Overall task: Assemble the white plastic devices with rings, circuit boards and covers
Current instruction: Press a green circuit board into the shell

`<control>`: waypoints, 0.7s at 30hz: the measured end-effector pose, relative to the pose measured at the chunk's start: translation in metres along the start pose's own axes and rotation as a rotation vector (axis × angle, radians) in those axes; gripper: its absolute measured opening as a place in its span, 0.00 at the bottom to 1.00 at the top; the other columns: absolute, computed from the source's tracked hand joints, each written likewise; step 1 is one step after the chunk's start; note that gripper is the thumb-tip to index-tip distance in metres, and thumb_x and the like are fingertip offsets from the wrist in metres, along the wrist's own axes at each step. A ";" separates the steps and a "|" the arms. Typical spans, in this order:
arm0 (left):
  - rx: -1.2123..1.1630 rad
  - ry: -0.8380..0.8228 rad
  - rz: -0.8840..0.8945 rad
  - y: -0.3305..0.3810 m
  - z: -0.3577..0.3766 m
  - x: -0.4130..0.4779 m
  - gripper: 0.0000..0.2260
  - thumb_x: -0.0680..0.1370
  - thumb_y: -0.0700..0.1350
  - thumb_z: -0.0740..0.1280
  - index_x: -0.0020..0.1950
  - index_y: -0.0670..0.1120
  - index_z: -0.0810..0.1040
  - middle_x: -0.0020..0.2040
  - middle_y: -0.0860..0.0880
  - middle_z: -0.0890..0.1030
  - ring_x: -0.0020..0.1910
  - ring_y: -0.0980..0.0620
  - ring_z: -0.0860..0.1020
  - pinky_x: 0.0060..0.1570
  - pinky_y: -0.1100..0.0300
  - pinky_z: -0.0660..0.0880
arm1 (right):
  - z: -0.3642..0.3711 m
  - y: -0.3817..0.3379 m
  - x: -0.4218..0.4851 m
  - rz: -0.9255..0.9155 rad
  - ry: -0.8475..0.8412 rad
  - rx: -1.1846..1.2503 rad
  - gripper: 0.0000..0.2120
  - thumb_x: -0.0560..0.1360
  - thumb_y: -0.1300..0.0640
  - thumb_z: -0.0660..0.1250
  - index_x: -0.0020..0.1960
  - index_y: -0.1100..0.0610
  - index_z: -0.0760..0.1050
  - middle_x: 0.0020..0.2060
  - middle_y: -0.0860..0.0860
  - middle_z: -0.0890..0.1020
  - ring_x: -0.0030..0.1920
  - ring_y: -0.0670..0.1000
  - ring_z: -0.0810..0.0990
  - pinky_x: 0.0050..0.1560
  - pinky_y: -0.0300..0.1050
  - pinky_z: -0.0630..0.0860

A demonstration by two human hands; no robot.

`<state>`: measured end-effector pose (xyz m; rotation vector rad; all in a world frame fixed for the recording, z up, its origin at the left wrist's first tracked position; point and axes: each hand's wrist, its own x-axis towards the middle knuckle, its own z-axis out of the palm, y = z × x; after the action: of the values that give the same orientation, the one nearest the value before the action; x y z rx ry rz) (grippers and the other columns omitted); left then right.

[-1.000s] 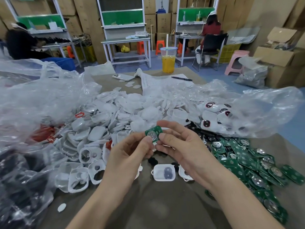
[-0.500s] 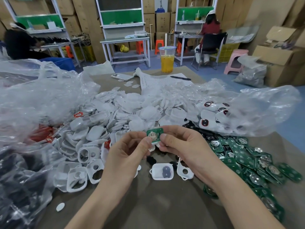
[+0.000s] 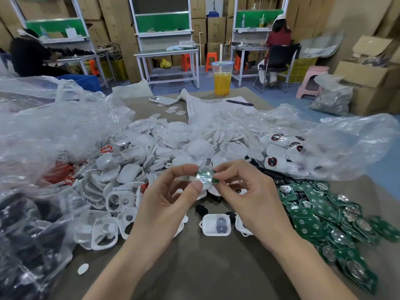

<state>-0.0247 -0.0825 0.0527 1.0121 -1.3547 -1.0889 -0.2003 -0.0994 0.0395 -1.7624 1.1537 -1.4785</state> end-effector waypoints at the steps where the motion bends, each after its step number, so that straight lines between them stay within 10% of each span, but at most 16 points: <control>1: 0.008 -0.004 0.003 0.000 0.000 0.000 0.11 0.71 0.54 0.71 0.53 0.60 0.82 0.41 0.55 0.85 0.39 0.59 0.81 0.43 0.71 0.75 | 0.000 -0.001 0.000 -0.011 0.013 -0.007 0.11 0.75 0.62 0.73 0.43 0.45 0.80 0.49 0.42 0.83 0.48 0.47 0.83 0.44 0.32 0.76; 7: 0.006 -0.013 0.022 0.001 -0.001 -0.001 0.12 0.71 0.54 0.71 0.54 0.62 0.82 0.45 0.54 0.86 0.40 0.60 0.82 0.44 0.71 0.75 | -0.003 -0.005 -0.001 0.091 0.037 -0.032 0.10 0.71 0.43 0.71 0.52 0.39 0.78 0.42 0.40 0.82 0.39 0.44 0.81 0.34 0.28 0.71; 21: 0.033 -0.013 0.034 -0.001 -0.002 0.000 0.13 0.71 0.54 0.71 0.55 0.62 0.83 0.43 0.55 0.85 0.42 0.59 0.82 0.46 0.72 0.75 | -0.002 -0.001 0.000 -0.084 0.044 -0.135 0.10 0.75 0.58 0.74 0.48 0.44 0.78 0.51 0.39 0.82 0.52 0.47 0.81 0.46 0.32 0.73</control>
<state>-0.0223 -0.0826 0.0517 1.0037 -1.3998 -1.0524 -0.2016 -0.0984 0.0410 -1.8987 1.2411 -1.5269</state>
